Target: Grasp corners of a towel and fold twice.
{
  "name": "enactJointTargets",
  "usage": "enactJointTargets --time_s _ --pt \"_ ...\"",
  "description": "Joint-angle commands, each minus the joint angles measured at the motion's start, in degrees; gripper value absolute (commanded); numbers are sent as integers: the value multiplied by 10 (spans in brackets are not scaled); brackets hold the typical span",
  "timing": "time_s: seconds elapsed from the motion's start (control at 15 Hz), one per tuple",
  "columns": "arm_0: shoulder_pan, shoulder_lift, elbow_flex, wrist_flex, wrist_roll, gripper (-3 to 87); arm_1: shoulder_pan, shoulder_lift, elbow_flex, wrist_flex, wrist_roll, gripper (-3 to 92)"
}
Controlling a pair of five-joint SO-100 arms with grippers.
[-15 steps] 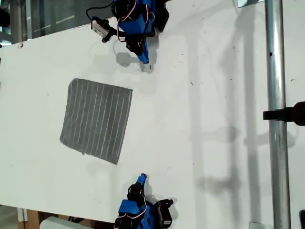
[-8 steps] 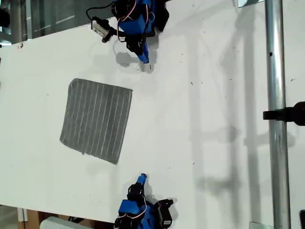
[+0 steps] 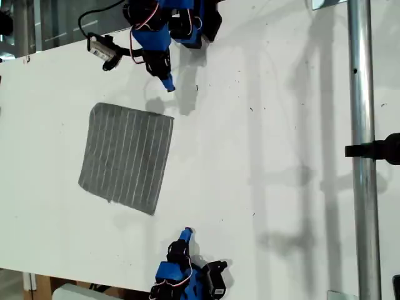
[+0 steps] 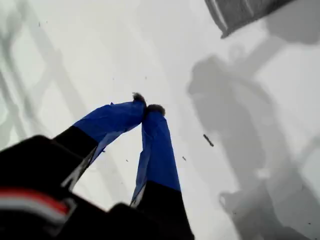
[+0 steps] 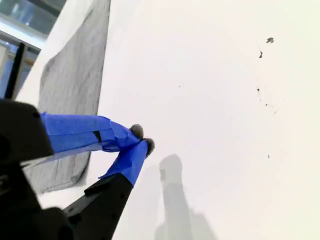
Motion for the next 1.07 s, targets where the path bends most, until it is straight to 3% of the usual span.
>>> enactJointTargets --time_s 0.0,0.27,0.33,0.4,0.6,1.0 --pt "-4 3 1 -11 -4 -25 47 -220 -265 34 -138 -3" --pt "0 3 1 -11 -4 -26 91 -469 -487 57 -340 -3" --pt "0 3 1 -10 -4 -26 96 -496 -511 63 -351 15" --pt "1 3 1 -10 -5 -26 105 -511 -515 74 -354 267" --pt "0 3 1 -10 -4 -26 134 -535 -458 63 -391 334" --pt "4 3 1 -10 -8 -26 166 -650 -401 -34 -417 352"
